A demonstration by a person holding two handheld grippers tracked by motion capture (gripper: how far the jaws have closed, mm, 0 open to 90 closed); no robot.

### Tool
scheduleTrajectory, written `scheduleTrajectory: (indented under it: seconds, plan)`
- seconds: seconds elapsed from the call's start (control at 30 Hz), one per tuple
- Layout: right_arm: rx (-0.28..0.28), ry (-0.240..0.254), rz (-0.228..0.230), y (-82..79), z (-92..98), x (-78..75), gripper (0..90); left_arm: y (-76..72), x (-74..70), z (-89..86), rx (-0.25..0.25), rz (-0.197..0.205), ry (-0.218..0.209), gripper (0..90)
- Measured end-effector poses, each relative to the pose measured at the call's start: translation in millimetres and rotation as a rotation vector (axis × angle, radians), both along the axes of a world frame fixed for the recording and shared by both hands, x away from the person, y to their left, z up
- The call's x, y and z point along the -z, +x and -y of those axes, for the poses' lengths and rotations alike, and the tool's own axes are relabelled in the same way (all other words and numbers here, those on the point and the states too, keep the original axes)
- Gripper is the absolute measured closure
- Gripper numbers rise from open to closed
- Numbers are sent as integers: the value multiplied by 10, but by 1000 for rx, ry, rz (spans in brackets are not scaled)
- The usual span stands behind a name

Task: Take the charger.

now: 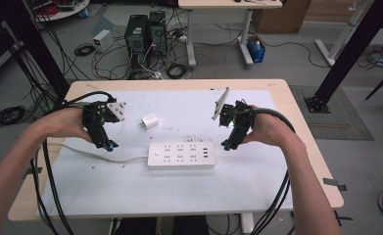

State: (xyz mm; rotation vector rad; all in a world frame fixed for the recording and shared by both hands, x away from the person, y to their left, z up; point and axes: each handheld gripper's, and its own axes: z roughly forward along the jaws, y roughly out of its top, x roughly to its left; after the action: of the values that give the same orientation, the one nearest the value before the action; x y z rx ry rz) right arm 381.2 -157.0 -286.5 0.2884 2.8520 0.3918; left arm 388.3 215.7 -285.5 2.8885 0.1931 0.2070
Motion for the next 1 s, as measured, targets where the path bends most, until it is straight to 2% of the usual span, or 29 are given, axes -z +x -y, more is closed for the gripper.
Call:
scheduleTrajectory:
  seconds: [0.23, 0.4, 0.47, 0.6, 0.63, 0.67, 0.73, 0.77, 0.8, 0.87, 1.0]
  plan:
    - [12, 9, 3, 19, 27, 42, 117, 26, 30, 18, -16, 12, -11, 124]
    - [18, 9, 1, 28, 23, 85, 117, 93, 126, -7, -59, 10, -44, 125]
    - [18, 2, 0, 29, 11, 105, 117, 162, 187, -24, -92, 7, -82, 125]
    - [26, 7, 8, 28, 3, 95, 117, 253, 247, -30, -136, 0, -121, 124]
    - [31, 12, 20, 24, -1, 86, 116, 324, 287, -30, -176, 4, -154, 125]
    - [31, 12, 20, 24, -1, 86, 116, 324, 287, -30, -176, 4, -154, 124]
    - [38, 19, 28, 16, -3, 82, 117, 408, 330, -35, -221, 12, -193, 125]
    - [45, 23, 32, 3, 0, 80, 117, 489, 374, -32, -269, 28, -222, 125]
    - [45, 23, 32, 3, 0, 80, 117, 489, 374, -32, -269, 28, -222, 125]
    - [56, 50, 33, -14, 22, 80, 117, 566, 425, -25, -304, 40, -259, 125]
    - [64, 56, 38, -32, 42, 89, 117, 709, 559, 12, -353, 58, -311, 126]
